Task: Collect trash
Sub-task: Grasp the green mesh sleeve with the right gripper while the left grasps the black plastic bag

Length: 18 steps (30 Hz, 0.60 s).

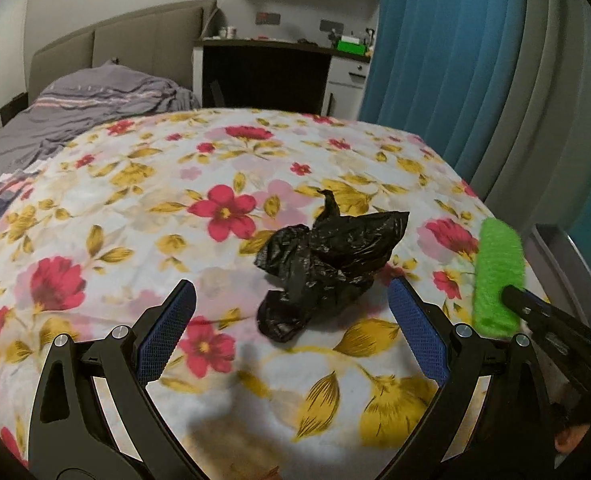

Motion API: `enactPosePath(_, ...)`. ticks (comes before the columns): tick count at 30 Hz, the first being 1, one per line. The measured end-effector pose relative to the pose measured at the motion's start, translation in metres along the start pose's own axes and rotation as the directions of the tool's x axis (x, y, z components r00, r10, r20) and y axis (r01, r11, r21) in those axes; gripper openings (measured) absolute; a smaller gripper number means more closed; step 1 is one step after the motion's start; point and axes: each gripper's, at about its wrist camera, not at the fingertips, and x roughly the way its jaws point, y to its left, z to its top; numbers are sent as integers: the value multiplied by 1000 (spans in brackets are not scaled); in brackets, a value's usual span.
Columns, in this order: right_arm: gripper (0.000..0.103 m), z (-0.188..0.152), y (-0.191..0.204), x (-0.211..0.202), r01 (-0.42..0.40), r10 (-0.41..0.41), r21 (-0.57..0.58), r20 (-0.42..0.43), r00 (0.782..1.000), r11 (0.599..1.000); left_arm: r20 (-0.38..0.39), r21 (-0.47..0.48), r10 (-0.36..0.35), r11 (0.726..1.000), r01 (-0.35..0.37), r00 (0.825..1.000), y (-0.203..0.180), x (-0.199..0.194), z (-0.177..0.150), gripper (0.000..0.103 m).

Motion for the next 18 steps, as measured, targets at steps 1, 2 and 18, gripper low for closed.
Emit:
enactPosePath(1,14,0,-2,-4,-5,5,2,7,1000,1000,-7,4,-1,1000,1,1000,-2,4,1,95)
enactPosePath(2,14,0,-4,-9,-11,11,2,14,1000,1000,-10,9,-2,1000,2,1000,-3,6,1,95)
enactPosePath(18,14,-12,-17,-58,-115,118,-50,82,990,992,-108,20,-51,998,54,993,-10,40,0,27)
